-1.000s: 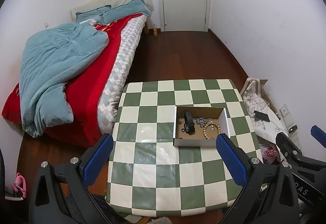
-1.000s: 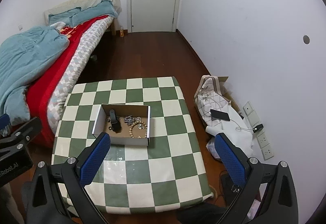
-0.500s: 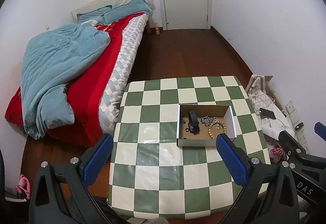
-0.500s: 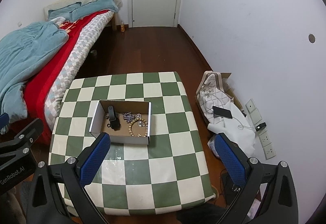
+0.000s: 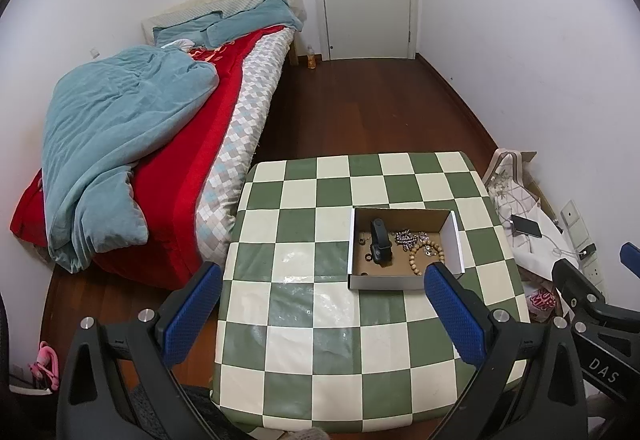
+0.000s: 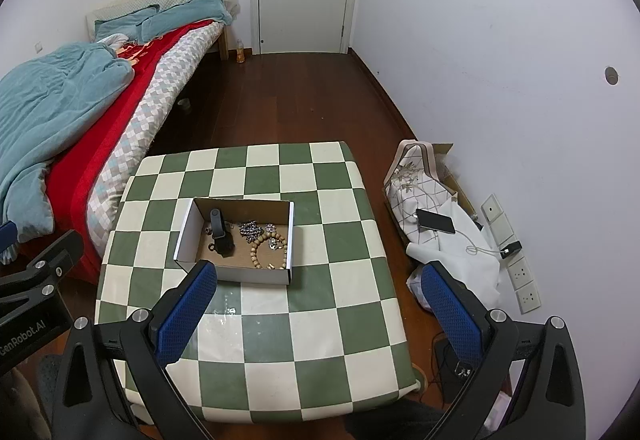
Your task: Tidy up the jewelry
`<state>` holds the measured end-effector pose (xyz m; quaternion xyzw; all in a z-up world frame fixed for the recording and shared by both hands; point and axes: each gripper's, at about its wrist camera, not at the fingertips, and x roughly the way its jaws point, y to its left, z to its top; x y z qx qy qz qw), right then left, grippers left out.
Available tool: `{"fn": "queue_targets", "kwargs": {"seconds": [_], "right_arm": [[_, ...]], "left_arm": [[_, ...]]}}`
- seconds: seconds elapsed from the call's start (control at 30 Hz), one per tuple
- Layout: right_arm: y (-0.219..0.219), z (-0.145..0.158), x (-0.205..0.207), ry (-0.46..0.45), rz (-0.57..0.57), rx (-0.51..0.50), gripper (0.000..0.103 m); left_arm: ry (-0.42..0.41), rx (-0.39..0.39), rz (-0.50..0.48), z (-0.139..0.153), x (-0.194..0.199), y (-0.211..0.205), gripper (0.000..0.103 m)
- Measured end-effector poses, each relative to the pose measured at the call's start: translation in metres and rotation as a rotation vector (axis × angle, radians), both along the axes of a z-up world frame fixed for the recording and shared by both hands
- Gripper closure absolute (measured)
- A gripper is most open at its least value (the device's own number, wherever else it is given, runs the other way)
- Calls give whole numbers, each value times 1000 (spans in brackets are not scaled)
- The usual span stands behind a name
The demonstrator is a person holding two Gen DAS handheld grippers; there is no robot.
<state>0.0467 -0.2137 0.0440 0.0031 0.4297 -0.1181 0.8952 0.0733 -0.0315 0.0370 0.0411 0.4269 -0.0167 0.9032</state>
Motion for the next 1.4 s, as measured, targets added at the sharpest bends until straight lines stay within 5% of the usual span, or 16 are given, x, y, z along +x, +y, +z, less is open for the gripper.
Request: {"fn": "queue_targets", "kwargs": {"seconds": [1.4], "right_arm": [[3, 25, -6, -35, 24, -2, 0]], "left_arm": [[-13, -4, 16, 11, -5, 7, 0]]}}
